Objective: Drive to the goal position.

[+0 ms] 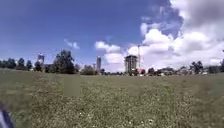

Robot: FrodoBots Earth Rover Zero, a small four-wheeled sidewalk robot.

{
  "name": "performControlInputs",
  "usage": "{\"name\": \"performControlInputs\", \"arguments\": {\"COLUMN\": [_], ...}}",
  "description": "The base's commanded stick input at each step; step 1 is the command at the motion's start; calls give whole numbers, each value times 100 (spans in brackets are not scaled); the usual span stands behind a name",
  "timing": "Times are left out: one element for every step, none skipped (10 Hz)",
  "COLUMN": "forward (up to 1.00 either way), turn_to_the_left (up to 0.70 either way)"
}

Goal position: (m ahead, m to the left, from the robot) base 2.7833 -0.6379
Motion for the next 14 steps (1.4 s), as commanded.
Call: {"name": "performControlInputs", "arguments": {"forward": [70,70,70,70,70,70,70,70,70,70,70,70,70,70], "turn_to_the_left": [0,0,0,0,0,0,0,0,0,0,0,0,0,0]}}
